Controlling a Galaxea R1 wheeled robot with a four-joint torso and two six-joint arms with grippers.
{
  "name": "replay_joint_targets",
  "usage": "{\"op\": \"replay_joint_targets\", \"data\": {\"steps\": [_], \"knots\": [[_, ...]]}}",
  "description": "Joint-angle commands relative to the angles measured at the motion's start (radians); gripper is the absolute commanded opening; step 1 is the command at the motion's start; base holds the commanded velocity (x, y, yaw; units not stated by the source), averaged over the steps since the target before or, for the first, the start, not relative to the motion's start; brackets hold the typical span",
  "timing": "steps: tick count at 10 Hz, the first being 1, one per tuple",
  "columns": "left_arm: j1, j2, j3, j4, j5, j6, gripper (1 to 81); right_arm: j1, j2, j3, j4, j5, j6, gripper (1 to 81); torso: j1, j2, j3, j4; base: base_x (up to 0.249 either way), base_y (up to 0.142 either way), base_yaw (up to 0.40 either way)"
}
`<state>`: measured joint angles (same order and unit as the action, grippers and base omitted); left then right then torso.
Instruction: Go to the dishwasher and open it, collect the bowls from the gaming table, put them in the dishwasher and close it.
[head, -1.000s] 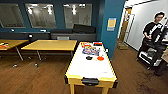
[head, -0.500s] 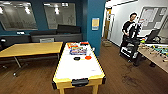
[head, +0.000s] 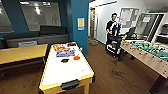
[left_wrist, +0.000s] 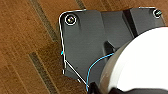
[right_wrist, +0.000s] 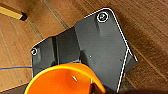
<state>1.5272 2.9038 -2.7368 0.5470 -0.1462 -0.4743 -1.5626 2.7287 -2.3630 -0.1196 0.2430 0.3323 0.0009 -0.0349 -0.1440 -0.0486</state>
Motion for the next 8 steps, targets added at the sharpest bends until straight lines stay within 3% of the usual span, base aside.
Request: {"op": "replay_joint_targets", "data": {"steps": [1, 8], "knots": [[-0.037, 0.023, -0.069, 0.007, 0.05, 0.0, 1.0, 0.035, -0.018, -0.022, -0.014, -0.042, -0.003, 1.0, 0.0, 0.0, 0.0, 0.0, 0.0, 0.0, -0.395], [-0.04, 0.025, -0.069, 0.005, 0.05, 0.0, 1.0, 0.035, -0.022, -0.061, -0.003, -0.039, 0.01, 1.0, 0.0, 0.0, 0.0, 0.0, 0.0, 0.0, -0.396]]}}
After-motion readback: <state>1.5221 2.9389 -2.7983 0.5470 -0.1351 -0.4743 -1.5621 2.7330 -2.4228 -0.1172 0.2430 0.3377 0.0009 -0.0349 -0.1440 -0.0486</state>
